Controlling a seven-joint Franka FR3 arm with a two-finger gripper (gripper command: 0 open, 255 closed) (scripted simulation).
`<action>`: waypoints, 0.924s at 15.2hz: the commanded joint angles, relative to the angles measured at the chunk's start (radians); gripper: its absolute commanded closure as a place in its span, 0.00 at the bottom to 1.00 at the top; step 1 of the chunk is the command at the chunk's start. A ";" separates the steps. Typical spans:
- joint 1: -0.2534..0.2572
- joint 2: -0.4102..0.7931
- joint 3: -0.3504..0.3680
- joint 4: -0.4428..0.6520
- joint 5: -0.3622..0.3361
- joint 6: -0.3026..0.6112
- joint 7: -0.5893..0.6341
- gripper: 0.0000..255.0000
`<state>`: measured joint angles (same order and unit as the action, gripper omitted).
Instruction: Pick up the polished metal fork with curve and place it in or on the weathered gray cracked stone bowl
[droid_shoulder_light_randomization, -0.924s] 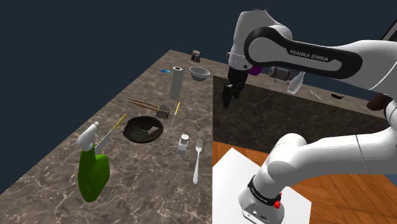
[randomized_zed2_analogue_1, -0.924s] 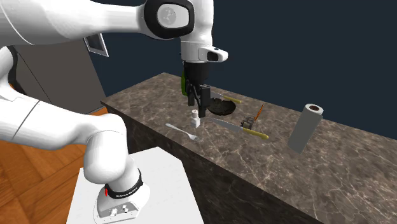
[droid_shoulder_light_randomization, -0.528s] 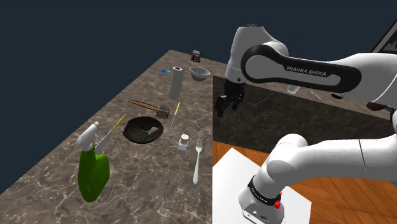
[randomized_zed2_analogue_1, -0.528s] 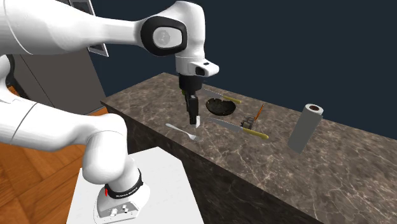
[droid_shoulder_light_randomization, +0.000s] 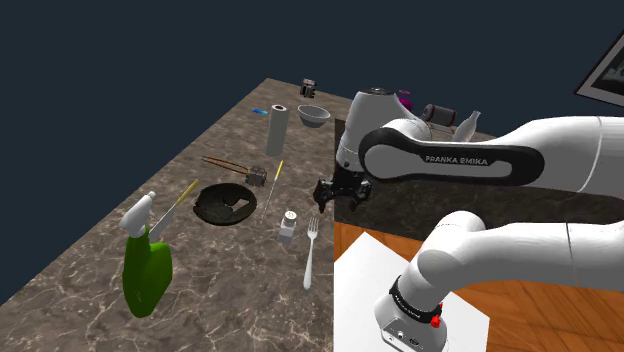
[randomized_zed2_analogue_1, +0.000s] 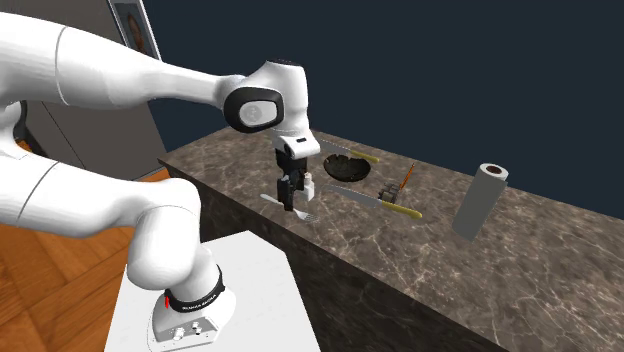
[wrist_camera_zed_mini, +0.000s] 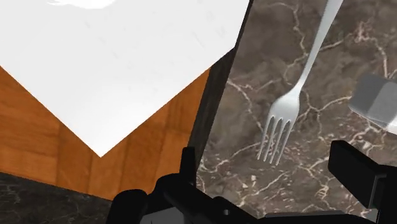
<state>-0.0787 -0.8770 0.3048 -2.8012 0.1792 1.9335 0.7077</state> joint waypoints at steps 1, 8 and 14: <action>-0.012 0.041 0.065 -0.022 0.059 0.087 0.132 0.00; -0.044 0.177 0.206 -0.078 0.163 0.322 0.353 0.00; -0.051 0.240 0.231 -0.108 0.175 0.414 0.354 0.00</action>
<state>-0.1299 -0.6437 0.5323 -2.9028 0.3530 2.3399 1.0618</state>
